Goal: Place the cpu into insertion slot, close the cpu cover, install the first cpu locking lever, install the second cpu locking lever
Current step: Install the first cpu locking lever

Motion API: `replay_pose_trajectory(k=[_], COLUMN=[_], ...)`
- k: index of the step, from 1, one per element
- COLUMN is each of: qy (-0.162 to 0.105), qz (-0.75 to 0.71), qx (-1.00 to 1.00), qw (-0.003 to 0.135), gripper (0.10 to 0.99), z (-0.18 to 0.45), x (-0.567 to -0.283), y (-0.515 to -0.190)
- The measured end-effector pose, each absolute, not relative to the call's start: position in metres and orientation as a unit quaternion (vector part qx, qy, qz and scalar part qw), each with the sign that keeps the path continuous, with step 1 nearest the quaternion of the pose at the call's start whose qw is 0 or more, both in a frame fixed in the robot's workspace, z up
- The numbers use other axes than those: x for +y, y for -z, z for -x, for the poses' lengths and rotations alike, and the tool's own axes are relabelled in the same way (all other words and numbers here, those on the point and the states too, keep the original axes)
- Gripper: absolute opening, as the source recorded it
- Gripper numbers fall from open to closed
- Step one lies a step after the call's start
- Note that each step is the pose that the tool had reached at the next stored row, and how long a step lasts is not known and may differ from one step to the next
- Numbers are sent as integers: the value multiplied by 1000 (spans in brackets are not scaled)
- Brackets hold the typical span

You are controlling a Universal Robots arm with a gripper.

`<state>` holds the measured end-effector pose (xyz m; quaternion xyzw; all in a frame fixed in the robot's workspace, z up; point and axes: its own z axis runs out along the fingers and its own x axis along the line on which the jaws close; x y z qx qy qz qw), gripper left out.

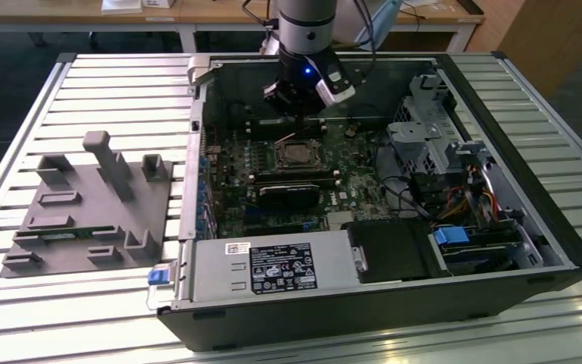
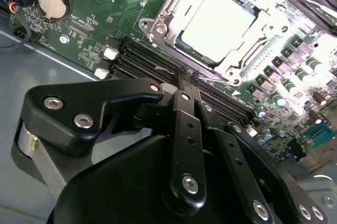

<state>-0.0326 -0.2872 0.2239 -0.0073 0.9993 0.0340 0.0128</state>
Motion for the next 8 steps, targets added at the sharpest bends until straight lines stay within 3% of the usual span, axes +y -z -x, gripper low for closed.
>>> replay_pose_trajectory(k=[8], qy=[-34], qz=[7], qx=[999], qw=[13], gripper=[114], z=[27], x=[-287], y=[-221])
